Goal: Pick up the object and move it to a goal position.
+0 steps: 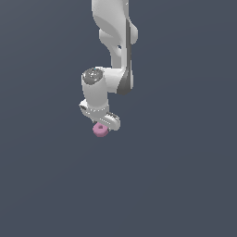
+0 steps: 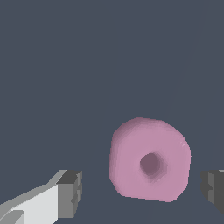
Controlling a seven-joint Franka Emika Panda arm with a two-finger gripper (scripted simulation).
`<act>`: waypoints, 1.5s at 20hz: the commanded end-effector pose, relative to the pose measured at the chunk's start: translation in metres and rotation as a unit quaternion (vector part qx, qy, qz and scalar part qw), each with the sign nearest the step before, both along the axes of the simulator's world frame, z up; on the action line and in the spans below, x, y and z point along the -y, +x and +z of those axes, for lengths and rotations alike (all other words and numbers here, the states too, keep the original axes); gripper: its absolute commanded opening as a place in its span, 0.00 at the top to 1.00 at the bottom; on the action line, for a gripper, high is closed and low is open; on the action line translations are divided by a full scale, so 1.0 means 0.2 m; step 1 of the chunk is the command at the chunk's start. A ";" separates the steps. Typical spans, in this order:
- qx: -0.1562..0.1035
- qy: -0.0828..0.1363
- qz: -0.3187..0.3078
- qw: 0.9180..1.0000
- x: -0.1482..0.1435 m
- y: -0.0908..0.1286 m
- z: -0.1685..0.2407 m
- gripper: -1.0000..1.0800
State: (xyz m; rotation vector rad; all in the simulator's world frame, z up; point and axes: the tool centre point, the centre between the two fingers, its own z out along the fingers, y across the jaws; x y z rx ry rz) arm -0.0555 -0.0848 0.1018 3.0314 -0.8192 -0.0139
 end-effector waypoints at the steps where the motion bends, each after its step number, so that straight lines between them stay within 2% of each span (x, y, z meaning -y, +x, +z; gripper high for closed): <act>1: 0.002 0.000 -0.028 1.000 0.03 -0.02 -0.02 0.04; 8: 0.004 -0.001 -0.063 0.998 0.08 -0.05 -0.05 0.04; 14: 0.004 -0.001 -0.060 0.998 0.07 -0.05 -0.08 0.04; 23: 0.004 -0.001 -0.063 0.998 0.08 -0.05 -0.27 0.04; 28: 0.004 -0.001 -0.064 0.998 0.08 -0.05 -0.31 0.04; 29: 0.004 -0.001 -0.064 0.998 0.08 -0.05 -0.31 1.00; 30: 0.004 -0.001 -0.064 0.998 0.08 -0.05 -0.31 1.00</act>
